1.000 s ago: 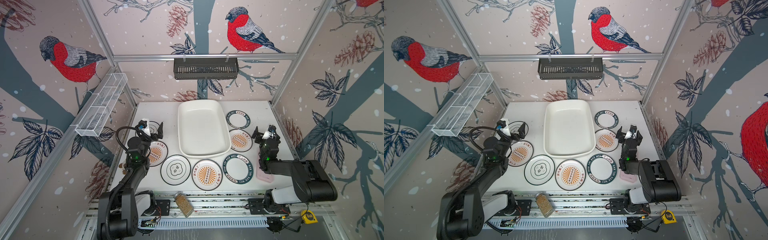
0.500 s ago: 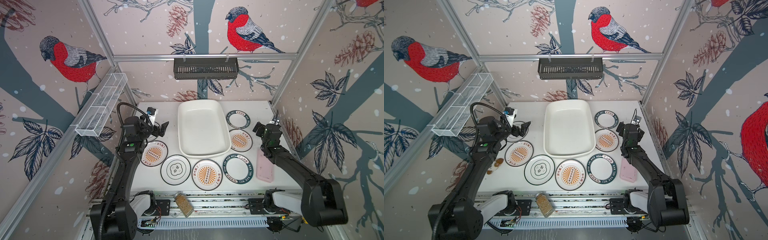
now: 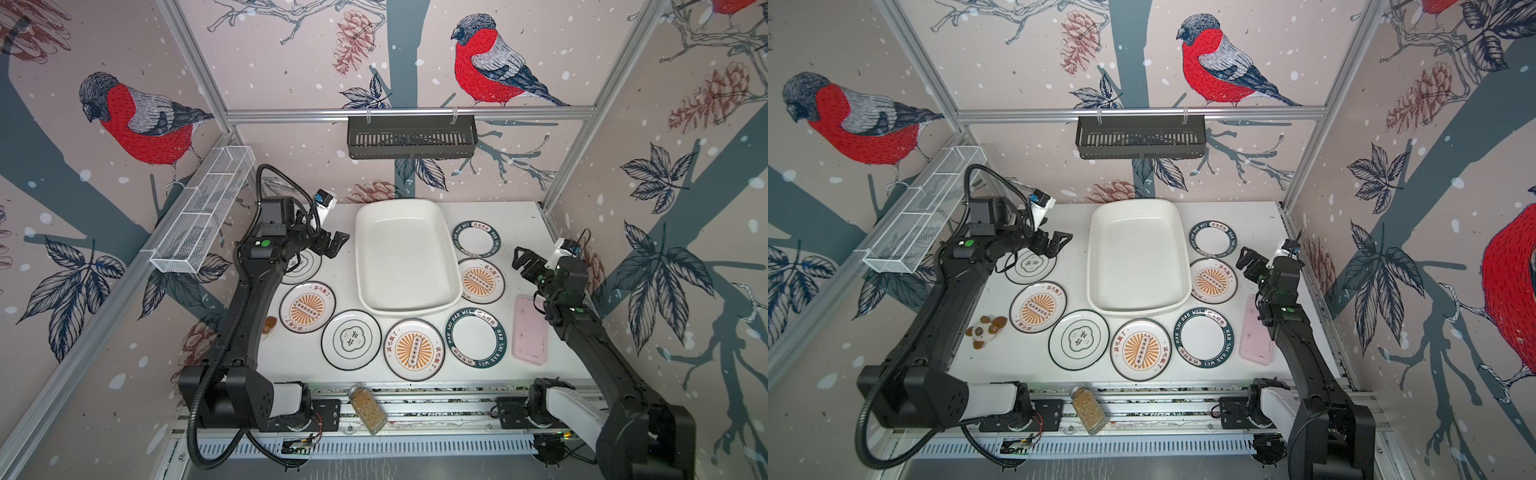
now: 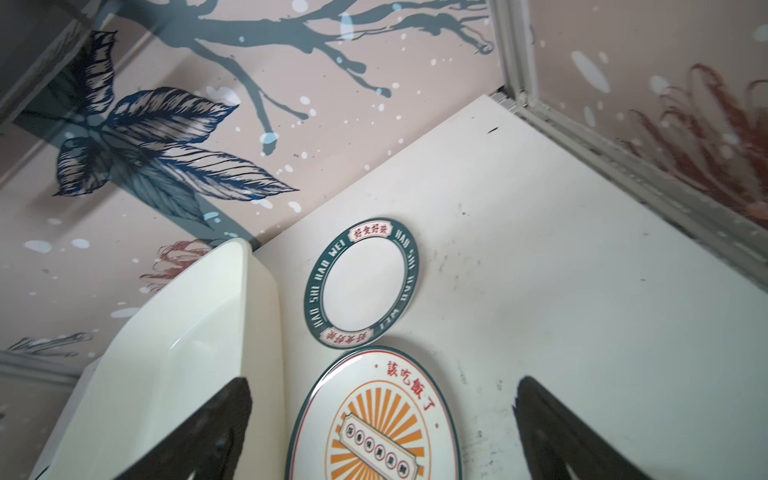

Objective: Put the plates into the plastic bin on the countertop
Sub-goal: 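Raise the left arm by the tray while the right reaches the green-rimmed plate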

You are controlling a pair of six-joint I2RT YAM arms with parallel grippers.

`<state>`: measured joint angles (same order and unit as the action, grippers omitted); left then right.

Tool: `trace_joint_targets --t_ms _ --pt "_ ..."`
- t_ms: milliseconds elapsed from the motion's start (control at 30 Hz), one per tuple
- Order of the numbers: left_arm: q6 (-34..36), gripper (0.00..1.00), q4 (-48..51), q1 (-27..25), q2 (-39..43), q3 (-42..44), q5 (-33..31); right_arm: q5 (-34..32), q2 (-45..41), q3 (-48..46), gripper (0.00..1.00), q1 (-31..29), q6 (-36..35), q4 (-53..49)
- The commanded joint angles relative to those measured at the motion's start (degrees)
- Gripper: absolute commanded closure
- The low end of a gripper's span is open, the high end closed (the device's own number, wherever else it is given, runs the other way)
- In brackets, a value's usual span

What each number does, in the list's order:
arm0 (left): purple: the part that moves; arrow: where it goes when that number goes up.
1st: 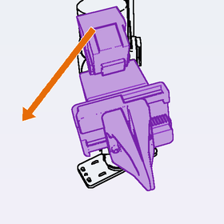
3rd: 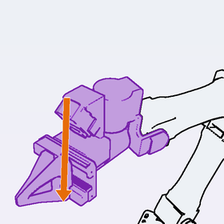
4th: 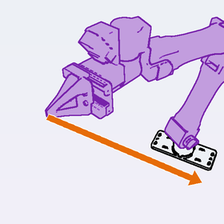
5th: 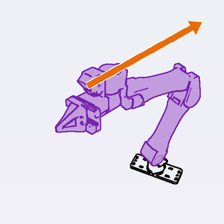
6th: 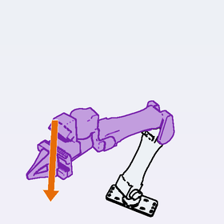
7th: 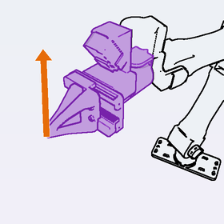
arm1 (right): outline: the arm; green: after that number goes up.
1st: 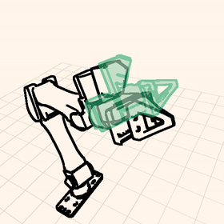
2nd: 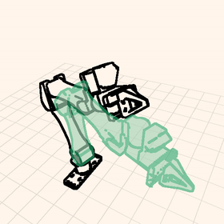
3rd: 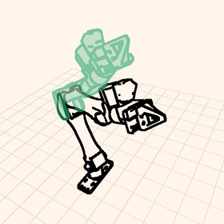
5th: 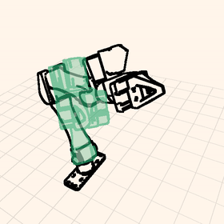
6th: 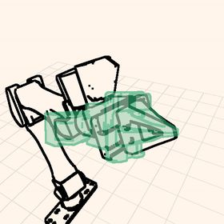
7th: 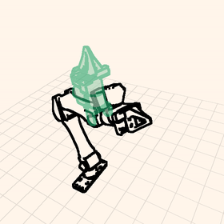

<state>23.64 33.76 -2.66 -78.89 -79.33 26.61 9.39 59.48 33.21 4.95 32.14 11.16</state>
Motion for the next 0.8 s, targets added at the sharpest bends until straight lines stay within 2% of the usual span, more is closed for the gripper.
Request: trace_joint_targets --t_ms 0,133,500,767 --pt "0.79 0.02 6.11 -2.17 -2.83 -1.61 -4.42 9.65 2.09 2.36 0.01 0.14 1.96 -3.26" --pt "-1.55 0.02 5.53 -3.58 -5.86 -2.39 -9.28 12.86 4.69 2.94 0.0 0.15 2.6 -2.89" --pt "-3.62 0.02 0.1 -3.58 -6.87 1.55 -8.9 14.36 19.24 10.76 0.0 1.06 1.6 -2.87" --pt "-3.23 0.02 0.06 -3.61 -7.83 1.73 -4.05 22.34 33.46 17.05 0.18 5.36 2.17 -0.12"
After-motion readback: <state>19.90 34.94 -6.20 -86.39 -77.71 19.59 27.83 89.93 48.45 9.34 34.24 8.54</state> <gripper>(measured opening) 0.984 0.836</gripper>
